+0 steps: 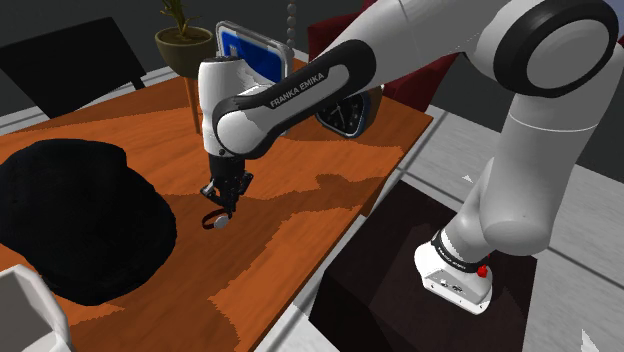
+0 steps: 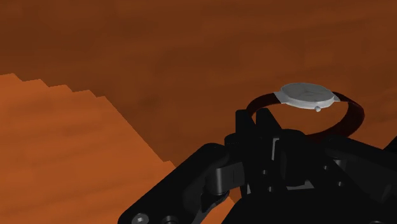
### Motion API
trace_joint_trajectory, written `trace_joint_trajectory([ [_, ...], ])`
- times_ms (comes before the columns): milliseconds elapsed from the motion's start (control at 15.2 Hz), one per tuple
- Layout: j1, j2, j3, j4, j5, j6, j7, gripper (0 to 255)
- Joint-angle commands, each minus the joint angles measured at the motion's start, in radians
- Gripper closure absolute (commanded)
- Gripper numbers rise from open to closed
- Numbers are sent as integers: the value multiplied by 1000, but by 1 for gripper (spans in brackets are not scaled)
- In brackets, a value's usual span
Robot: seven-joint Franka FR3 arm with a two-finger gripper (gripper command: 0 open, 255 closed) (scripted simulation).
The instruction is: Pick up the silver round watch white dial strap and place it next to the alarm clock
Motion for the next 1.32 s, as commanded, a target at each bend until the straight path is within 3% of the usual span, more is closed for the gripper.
trace_joint_trajectory([
  [0, 0, 0, 0, 0, 0, 0, 0, 255],
  [1254, -13, -105, 6, 114, 15, -213, 28, 255],
])
